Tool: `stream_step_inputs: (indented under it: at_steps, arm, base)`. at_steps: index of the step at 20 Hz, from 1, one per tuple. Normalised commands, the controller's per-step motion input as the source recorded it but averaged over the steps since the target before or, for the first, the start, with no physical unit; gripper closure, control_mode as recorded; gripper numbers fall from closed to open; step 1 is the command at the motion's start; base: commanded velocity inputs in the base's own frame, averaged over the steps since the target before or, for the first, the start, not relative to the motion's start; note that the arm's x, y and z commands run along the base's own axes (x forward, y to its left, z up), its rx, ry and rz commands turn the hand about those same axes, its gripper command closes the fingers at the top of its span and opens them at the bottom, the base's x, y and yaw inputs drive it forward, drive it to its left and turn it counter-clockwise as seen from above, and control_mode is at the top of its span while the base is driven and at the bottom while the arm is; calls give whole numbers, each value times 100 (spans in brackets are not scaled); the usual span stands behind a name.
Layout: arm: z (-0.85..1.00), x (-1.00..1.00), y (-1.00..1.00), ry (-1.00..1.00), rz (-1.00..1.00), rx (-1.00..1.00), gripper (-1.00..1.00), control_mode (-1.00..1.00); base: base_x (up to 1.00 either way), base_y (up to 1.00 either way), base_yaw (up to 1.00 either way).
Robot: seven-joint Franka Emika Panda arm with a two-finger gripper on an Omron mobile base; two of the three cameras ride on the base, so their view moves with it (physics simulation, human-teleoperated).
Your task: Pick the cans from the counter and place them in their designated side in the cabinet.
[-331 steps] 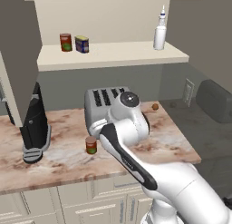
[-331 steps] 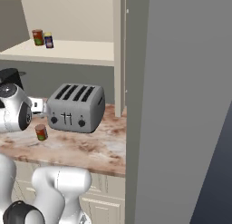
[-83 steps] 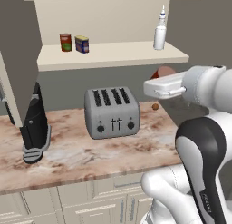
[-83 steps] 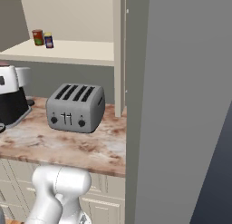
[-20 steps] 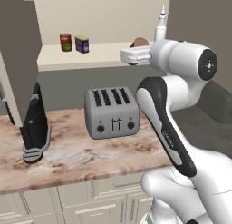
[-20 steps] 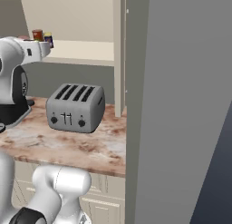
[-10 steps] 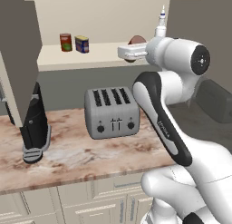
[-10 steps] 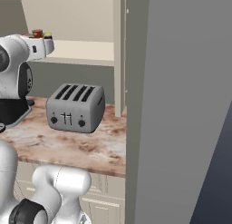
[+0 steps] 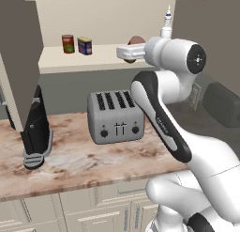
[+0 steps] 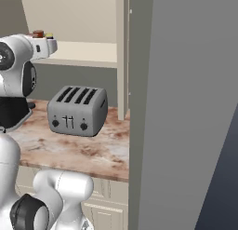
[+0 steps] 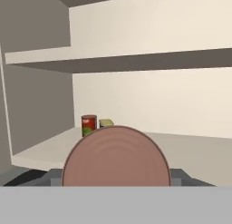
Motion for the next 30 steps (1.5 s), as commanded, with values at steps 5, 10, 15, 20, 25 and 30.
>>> stream_step_inputs:
  at_steps: [5, 10, 15, 20, 25, 30]
  arm:
    - [-7, 23, 5, 0, 0, 0, 100, -100]
    - [-6, 23, 4, 0, 0, 0, 100, -100]
    - [-5, 22, 3, 0, 0, 0, 100, -100]
    - [-7, 24, 3, 0, 0, 0, 100, -100]
    - [-7, 25, 1, 3, 0, -1, 100, -100]
    - [-7, 29, 3, 4, 0, 0, 100, -100]
  base:
    - [0, 0, 0]
    - [0, 0, 0]
    - [0, 0, 0]
    - [0, 0, 0]
    - [0, 0, 0]
    - [0, 0, 0]
